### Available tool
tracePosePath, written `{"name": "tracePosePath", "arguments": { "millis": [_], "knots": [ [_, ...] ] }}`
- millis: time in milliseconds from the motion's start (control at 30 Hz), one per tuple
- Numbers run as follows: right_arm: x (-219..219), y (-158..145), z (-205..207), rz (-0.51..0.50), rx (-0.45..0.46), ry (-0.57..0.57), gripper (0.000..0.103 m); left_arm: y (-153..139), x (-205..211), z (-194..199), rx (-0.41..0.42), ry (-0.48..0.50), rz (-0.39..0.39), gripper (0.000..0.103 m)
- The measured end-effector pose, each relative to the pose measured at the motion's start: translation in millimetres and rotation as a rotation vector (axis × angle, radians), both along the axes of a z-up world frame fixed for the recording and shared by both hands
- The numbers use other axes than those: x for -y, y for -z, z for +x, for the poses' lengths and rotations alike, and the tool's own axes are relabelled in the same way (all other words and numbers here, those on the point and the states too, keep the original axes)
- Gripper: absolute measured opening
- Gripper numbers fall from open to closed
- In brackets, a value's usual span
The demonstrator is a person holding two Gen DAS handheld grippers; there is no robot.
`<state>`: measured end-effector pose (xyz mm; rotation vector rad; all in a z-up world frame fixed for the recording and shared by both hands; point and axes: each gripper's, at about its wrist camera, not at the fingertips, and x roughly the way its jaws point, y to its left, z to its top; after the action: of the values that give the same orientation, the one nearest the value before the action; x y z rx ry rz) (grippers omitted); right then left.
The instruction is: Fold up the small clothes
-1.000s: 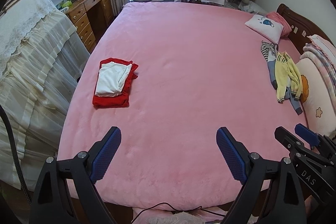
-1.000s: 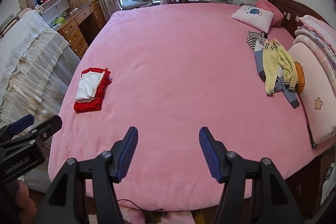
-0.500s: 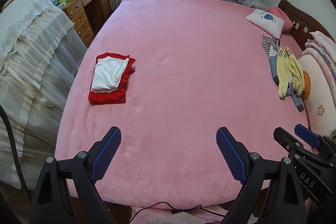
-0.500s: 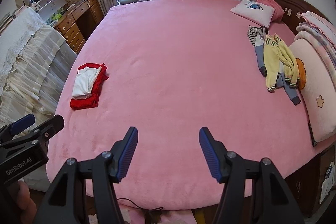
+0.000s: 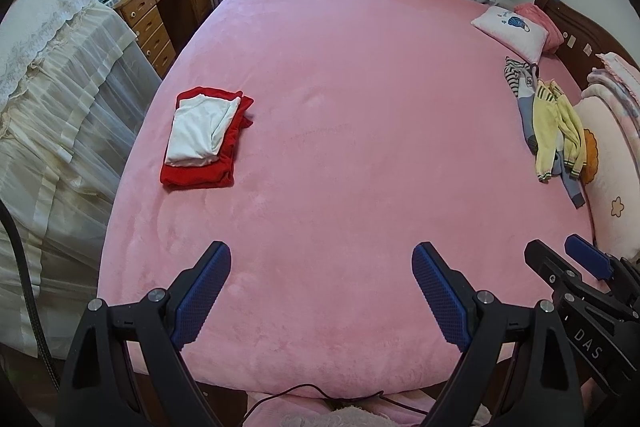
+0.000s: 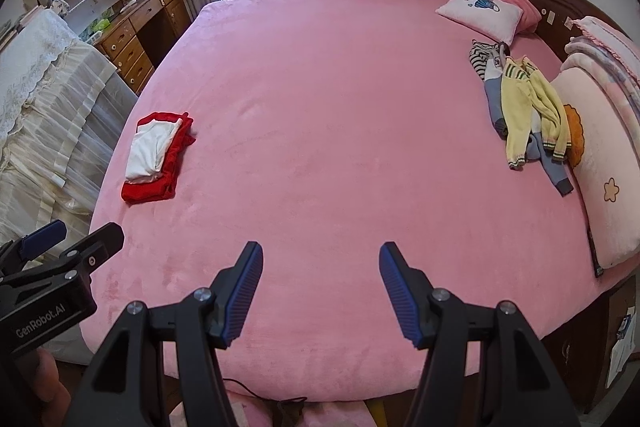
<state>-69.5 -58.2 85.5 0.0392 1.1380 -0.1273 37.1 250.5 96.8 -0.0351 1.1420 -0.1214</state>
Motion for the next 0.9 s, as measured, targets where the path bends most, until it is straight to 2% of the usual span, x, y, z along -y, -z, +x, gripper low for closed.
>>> {"name": "tracePosePath", "arguments": {
  "millis": [267,900],
  "knots": [
    [3.0,9.3,4.8,0.000,-0.017,-0.003,0.061,11.1,1.5,4.2,-0.015,0.000,-0.001,0.091],
    [5.7,14.0,8.9,0.004,-0.010,-0.023,0.061,11.6,5.3,2.7,-0.014,-0.010,0.004,0.091]
  ]
}}
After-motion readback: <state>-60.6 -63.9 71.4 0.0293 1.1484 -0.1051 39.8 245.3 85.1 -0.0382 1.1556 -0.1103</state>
